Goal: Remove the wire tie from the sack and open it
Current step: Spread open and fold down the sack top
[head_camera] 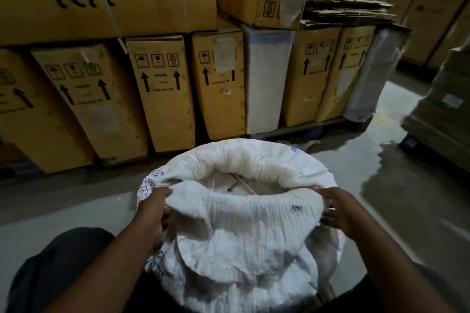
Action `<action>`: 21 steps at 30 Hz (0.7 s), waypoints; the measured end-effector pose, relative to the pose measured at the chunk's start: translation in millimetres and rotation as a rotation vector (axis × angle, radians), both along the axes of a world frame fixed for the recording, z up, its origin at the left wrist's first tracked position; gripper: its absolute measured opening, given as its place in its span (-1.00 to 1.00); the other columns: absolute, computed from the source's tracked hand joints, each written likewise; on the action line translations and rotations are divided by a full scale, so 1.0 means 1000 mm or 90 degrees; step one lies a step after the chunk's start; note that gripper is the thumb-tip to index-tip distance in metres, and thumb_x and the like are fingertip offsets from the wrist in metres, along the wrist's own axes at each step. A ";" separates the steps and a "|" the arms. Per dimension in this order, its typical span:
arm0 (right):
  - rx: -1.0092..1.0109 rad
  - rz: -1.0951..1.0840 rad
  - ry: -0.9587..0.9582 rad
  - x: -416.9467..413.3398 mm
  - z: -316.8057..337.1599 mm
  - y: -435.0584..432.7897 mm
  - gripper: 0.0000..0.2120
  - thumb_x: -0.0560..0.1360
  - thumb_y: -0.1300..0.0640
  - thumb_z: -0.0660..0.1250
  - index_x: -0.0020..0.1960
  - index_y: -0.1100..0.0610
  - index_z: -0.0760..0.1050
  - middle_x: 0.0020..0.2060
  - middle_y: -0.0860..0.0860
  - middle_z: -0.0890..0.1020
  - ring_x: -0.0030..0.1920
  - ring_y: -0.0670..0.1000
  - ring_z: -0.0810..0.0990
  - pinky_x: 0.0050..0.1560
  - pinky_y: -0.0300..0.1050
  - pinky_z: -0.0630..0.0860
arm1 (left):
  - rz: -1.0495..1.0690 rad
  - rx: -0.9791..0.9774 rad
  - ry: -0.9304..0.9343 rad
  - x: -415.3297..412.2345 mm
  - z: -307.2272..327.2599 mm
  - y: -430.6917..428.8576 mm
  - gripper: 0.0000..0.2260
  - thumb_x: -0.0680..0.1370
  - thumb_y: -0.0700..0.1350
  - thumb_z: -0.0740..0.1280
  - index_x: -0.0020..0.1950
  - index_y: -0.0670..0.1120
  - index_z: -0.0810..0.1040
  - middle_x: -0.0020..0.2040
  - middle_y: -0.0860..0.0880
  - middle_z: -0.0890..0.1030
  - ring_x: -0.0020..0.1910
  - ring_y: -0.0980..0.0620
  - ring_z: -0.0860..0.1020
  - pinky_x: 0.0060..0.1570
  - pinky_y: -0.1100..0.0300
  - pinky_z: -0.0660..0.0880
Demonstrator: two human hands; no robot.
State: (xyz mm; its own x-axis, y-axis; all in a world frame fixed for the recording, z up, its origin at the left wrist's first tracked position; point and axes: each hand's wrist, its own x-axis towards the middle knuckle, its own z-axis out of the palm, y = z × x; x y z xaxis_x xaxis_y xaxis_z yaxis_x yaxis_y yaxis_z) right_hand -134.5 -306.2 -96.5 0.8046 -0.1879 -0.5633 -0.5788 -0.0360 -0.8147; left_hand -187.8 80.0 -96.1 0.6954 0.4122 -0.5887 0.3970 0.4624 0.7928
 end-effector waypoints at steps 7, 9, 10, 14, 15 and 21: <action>-0.279 0.330 0.196 -0.012 0.049 0.003 0.06 0.33 -0.62 0.15 0.06 0.43 0.60 -0.23 0.33 0.72 -0.28 0.19 0.73 -0.23 -0.08 0.63 | -0.195 0.048 0.247 -0.013 -0.001 0.010 -0.49 0.52 0.32 0.37 -0.13 -0.15 0.45 -0.37 -0.10 0.40 -0.49 -0.01 0.32 -0.55 0.32 0.31; -0.221 0.375 0.263 -0.018 0.043 0.021 0.03 0.38 -0.55 0.24 0.24 0.45 0.50 -0.13 0.35 0.69 -0.23 0.21 0.73 -0.26 -0.08 0.66 | -0.216 -0.032 0.276 -0.014 -0.007 0.009 -0.30 0.44 0.45 0.37 0.14 -0.18 0.49 -0.07 -0.24 0.56 -0.31 -0.15 0.57 -0.46 0.14 0.60; -0.183 0.350 0.259 -0.019 0.034 0.029 -0.07 0.43 -0.42 0.36 0.33 0.43 0.42 -0.07 0.35 0.65 -0.20 0.24 0.71 -0.28 -0.05 0.67 | -0.200 -0.065 0.272 -0.012 -0.011 0.006 -0.28 0.42 0.45 0.41 0.28 -0.12 0.46 0.16 -0.27 0.56 -0.14 -0.27 0.65 -0.32 -0.01 0.69; -0.048 0.128 0.099 -0.010 -0.006 0.043 -0.66 0.54 0.27 0.32 0.27 0.40 0.47 -0.13 0.22 0.58 -0.17 0.16 0.59 -0.07 0.09 0.62 | -0.079 -0.110 0.187 -0.007 -0.016 -0.015 -0.54 0.64 -0.05 0.40 0.48 -0.17 0.39 0.33 -0.30 0.50 0.17 -0.38 0.59 -0.09 -0.24 0.62; 0.026 0.081 0.075 -0.009 -0.008 0.044 -0.65 0.55 0.33 0.26 0.30 0.43 0.47 -0.14 0.22 0.58 -0.17 0.14 0.57 -0.10 0.05 0.61 | -0.057 -0.153 0.154 -0.006 -0.018 -0.019 -0.63 0.68 -0.20 0.29 0.48 -0.23 0.38 0.32 -0.31 0.50 0.26 -0.39 0.55 0.06 -0.27 0.58; 0.393 -0.060 0.043 -0.025 0.021 0.021 -0.75 0.59 0.37 0.17 0.20 0.35 0.54 -0.07 0.23 0.74 -0.03 0.15 0.74 -0.19 0.01 0.70 | 0.149 -0.357 -0.061 -0.006 0.013 0.003 -0.66 0.76 -0.21 0.06 0.41 -0.17 0.54 -0.04 -0.25 0.75 0.47 -0.12 0.50 0.26 0.04 0.44</action>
State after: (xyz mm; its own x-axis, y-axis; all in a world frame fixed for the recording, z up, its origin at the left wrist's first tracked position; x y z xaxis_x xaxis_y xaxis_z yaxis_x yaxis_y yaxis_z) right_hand -159.6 -285.0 -75.5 0.7595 0.1195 -0.6394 -0.6070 0.4834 -0.6307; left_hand -193.6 82.6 -83.5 0.6847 0.2065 -0.6990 0.1730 0.8855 0.4312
